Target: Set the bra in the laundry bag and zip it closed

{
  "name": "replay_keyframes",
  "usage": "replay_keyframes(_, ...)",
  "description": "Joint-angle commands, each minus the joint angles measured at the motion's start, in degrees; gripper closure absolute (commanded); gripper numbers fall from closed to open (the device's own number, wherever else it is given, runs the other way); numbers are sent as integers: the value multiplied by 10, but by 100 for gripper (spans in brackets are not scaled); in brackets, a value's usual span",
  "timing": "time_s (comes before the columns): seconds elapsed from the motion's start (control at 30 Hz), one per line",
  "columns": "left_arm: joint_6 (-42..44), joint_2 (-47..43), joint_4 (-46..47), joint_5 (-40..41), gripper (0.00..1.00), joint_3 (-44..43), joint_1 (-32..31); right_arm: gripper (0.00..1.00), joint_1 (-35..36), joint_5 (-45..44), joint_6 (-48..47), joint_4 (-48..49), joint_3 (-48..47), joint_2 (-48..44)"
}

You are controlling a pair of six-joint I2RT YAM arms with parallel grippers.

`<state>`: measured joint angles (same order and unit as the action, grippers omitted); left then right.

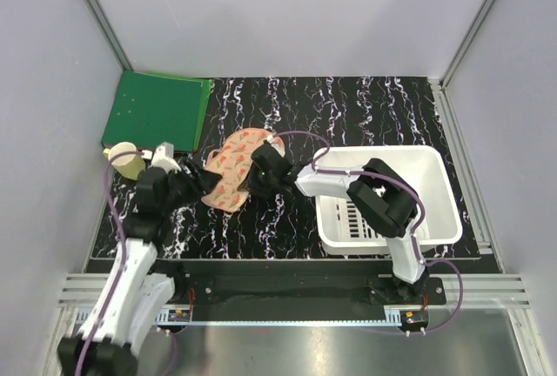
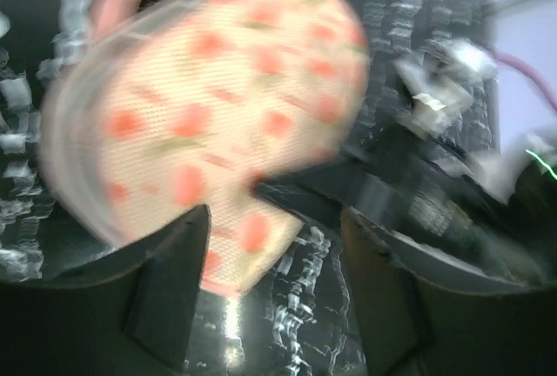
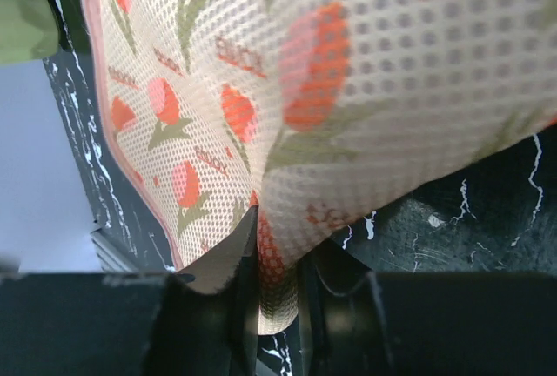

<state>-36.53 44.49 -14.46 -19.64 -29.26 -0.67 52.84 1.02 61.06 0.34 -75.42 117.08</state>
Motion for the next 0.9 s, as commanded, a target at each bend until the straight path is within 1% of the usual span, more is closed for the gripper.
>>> replay_keyframes(0.0,-60,-141,-28,181,41,67,-127,76,-19,30,25,1,-21,-6)
replay_keyframes(0.03,-69,-176,-29,194,44,92,-158,76,-31,39,27,0,-21,-6)
replay_keyframes(0.07,-77,-189,-30,212,45,105,-169,76,-35,48,29,0,-25,-4)
replay_keyframes(0.13,-100,-214,-22,217,45,146,-189,76,-43,64,29,-27,-28,-3)
replay_keyframes(0.2,-106,-208,6,209,46,167,-204,76,-52,79,35,-31,-27,-4)
replay_keyframes(0.23,-108,-188,13,216,45,176,-228,77,-55,81,38,-34,-25,-7)
replay_keyframes(0.27,-108,-177,18,244,44,180,-244,77,-58,83,48,-34,-23,-9)
replay_keyframes(0.3,-107,-154,35,260,44,185,-279,77,-60,87,52,-37,-22,-11)
replay_keyframes(0.33,-107,-144,43,273,44,185,-297,77,-61,89,60,-38,-22,-14)
replay_keyframes(0.37,-107,-136,62,302,45,185,-317,77,-63,91,64,-40,-26,-14)
replay_keyframes(0.4,-108,-129,70,321,45,187,-359,77,-63,97,69,-46,-30,-14)
replay_keyframes(0.43,-108,-127,80,343,46,189,-381,77,-63,101,77,-51,-34,-12)
replay_keyframes(0.47,-103,-126,103,388,47,193,-401,77,-65,105,81,-54,-43,-11)
replay_keyframes(0.5,-94,-121,119,410,47,205,-436,77,-66,112,85,-57,-46,-11)
replay_keyframes(0.53,-89,-116,130,430,47,210,-448,77,-67,115,95,-60,-48,-11)
replay_keyframes(0.57,-85,-107,161,454,47,215,-456,77,-67,117,101,-61,-53,-10)
replay_keyframes(0.6,-71,-87,179,459,48,223,-465,77,-68,126,107,-62,-56,-8)
replay_keyframes(0.67,-62,-62,212,469,49,222,-465,77,-68,138,122,-63,-61,-6)
replay_keyframes(0.73,-56,-25,230,481,54,212,-467,77,-68,141,133,-63,-62,-8)
replay_keyframes(0.77,-46,-13,255,485,55,209,-466,77,-68,141,134,-62,-63,-9)
replay_keyframes(0.87,-35,29,290,517,57,199,-466,77,-68,141,142,-63,-61,-10)
